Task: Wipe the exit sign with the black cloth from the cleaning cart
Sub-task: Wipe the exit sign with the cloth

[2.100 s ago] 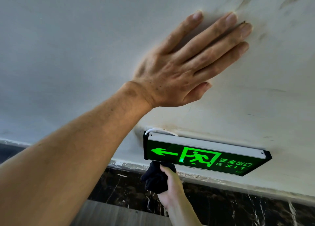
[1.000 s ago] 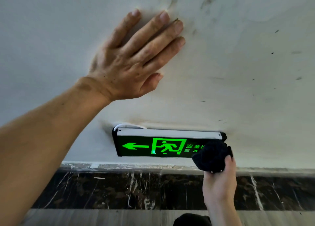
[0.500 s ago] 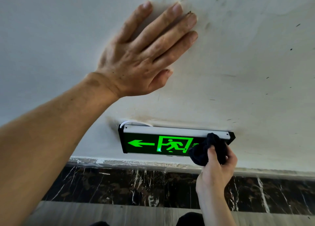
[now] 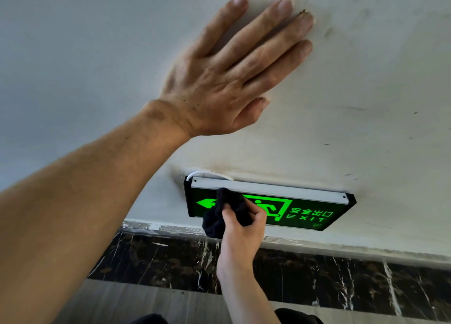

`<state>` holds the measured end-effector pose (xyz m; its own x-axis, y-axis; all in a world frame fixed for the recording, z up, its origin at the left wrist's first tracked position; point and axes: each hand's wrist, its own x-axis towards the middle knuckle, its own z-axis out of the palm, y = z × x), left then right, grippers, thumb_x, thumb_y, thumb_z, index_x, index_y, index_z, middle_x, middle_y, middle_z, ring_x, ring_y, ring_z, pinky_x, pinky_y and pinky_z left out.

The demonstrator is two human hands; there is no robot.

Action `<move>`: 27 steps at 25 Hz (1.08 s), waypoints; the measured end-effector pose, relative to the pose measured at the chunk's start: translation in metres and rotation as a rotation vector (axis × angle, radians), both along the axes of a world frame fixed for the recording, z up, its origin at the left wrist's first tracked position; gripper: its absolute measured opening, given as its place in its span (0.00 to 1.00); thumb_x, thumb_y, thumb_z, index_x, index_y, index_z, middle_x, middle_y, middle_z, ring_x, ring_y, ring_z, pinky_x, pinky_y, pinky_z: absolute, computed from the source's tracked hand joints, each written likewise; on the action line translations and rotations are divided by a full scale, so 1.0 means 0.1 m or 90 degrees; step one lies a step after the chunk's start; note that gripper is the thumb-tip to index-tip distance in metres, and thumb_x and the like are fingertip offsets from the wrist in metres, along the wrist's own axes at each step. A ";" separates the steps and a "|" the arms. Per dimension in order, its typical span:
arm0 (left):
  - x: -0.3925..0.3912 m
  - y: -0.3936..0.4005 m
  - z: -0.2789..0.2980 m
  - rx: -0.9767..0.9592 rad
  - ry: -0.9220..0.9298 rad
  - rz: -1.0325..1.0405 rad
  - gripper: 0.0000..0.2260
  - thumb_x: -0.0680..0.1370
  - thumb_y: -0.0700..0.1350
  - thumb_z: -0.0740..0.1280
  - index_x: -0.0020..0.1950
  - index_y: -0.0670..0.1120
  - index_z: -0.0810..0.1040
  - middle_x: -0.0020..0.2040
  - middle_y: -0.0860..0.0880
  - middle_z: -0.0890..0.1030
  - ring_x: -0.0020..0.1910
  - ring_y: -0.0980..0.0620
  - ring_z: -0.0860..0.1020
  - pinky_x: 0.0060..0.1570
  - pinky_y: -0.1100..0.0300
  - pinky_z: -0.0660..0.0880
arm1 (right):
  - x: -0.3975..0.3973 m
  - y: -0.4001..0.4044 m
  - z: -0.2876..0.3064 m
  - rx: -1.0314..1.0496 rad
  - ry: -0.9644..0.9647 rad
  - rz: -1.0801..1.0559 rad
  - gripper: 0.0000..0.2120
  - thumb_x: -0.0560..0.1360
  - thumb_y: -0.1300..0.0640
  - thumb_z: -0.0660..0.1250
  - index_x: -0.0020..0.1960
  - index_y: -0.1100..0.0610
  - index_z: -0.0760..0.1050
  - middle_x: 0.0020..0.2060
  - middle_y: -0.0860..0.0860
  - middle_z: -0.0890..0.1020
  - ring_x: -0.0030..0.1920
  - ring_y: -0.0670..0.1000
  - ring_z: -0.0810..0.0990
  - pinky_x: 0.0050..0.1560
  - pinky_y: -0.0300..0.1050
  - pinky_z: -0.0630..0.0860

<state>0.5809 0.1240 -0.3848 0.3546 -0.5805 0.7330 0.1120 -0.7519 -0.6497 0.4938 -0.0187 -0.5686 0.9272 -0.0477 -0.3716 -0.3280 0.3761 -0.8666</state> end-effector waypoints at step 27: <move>-0.01 0.01 0.01 0.011 -0.004 0.016 0.32 0.78 0.53 0.62 0.80 0.45 0.63 0.77 0.44 0.64 0.76 0.41 0.64 0.77 0.43 0.51 | -0.13 0.38 -0.48 -0.033 0.155 0.028 0.16 0.73 0.69 0.69 0.50 0.50 0.70 0.50 0.53 0.81 0.47 0.50 0.81 0.44 0.44 0.79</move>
